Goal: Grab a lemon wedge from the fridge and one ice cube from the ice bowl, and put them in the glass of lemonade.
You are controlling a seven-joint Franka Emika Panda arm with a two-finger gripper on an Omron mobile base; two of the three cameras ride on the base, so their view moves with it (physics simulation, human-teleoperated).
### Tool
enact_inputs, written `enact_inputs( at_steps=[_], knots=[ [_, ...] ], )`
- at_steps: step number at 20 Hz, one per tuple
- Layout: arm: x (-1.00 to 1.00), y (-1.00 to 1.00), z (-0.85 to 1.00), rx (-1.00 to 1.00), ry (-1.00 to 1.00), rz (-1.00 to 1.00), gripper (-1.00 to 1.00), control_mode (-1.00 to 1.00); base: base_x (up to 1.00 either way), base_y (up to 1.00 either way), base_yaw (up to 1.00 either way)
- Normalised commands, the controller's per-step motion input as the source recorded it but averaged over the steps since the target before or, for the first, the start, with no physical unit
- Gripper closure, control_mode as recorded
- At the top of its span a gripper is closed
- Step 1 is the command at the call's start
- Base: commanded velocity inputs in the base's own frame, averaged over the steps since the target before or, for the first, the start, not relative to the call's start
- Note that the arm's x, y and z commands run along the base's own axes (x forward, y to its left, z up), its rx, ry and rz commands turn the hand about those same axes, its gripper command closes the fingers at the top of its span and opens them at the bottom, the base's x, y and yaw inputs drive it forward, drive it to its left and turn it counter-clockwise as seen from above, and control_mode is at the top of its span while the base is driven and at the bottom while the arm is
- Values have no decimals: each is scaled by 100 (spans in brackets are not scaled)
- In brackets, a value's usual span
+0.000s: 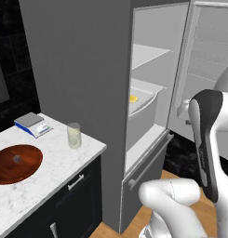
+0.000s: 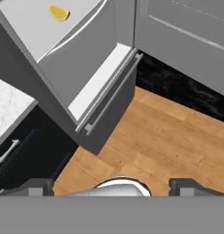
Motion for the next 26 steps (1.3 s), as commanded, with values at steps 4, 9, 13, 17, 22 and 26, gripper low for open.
enact_inputs(
  at_steps=[4,9,13,17,22,26],
  knots=[
    [0,0,0,0,0,0,-100,-100,0,0,0],
    [-41,-21,0,1,-2,-1,-100,-100,0,0,0],
    [-49,-9,0,0,-5,1,-100,-100,0,0,0],
    [5,19,-2,0,5,0,-100,-100,0,0,0],
    [9,5,-4,0,8,0,-100,-100,0,0,0],
    [0,0,0,0,0,0,-100,-100,0,0,0]
  ],
)
